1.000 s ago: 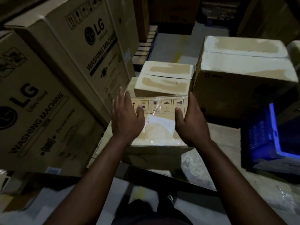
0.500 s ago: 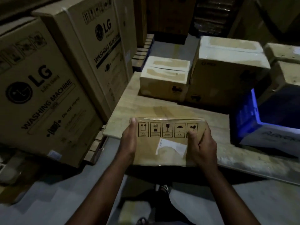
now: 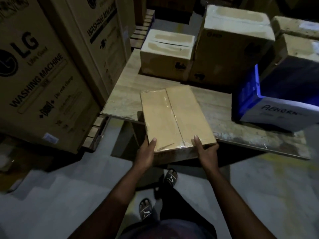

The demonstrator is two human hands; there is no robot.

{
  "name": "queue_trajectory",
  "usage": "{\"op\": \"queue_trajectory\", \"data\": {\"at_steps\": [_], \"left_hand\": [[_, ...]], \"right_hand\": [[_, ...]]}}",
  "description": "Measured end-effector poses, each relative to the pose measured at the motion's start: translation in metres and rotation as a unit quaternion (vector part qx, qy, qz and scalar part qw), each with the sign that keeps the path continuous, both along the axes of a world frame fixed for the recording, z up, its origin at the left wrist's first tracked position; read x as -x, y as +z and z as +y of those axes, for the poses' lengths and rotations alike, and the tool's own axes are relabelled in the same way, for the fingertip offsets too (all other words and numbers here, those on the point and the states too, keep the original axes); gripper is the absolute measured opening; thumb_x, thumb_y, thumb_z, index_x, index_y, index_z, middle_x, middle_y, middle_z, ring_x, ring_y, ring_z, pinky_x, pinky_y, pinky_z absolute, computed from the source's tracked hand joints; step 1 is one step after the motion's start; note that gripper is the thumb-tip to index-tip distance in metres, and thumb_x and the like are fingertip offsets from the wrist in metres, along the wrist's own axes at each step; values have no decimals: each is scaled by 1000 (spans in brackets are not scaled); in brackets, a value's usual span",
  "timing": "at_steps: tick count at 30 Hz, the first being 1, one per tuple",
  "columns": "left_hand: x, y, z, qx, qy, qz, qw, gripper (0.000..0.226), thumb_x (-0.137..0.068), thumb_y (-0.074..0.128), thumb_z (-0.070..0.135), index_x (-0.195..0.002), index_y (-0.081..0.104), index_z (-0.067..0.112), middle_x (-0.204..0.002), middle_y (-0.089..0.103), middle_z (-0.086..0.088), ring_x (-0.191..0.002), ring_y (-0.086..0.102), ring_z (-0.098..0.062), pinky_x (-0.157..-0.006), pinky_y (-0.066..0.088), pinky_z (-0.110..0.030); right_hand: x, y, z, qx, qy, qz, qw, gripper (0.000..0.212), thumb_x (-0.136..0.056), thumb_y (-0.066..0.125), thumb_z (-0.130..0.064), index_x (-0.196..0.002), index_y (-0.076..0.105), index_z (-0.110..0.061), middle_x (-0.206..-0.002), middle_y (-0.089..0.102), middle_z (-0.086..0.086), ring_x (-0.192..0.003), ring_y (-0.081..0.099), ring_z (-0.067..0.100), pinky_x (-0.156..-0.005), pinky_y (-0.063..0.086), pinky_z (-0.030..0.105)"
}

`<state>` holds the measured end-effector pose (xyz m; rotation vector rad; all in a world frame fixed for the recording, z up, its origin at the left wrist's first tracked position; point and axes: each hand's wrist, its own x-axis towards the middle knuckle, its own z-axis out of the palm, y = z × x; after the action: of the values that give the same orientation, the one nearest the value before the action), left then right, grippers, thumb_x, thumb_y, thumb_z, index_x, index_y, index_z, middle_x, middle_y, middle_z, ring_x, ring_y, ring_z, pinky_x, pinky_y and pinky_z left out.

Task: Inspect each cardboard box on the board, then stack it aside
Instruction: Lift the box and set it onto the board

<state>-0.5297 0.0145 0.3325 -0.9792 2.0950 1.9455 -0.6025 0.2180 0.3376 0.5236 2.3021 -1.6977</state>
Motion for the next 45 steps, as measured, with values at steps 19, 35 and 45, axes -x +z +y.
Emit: {"op": "queue_trajectory", "data": {"at_steps": [19, 35, 45], "left_hand": [[243, 33, -39, 534, -444, -112, 710, 145, -55, 65, 89, -152, -26, 32, -160, -31, -15, -145, -27, -43, -113, -15, -66], [285, 26, -57, 468, -299, -152, 818, 127, -47, 55, 99, -147, -14, 60, -165, -13, -10, -138, 29, -45, -109, 25, -55], [295, 43, -104, 398, -272, -126, 867, 115, -62, 65, 85, -151, -1, 56, -161, 4, -13, -138, 25, -42, -112, 22, -52]], "right_hand": [[133, -31, 37, 15, -15, -13, 1000, 85, -82, 67, -66, -150, 40, -22, -128, 66, -3, -118, 62, 17, -104, 48, 39], [254, -4, 21, -65, 30, -78, 994, 79, -83, 51, -76, -135, 54, -16, -123, 67, 10, -110, 65, 31, -94, 53, 47], [248, 27, -40, -170, 41, -92, 980, 59, -100, 48, -52, -134, 39, -5, -111, 59, 6, -96, 57, 25, -85, 47, 39]]}}
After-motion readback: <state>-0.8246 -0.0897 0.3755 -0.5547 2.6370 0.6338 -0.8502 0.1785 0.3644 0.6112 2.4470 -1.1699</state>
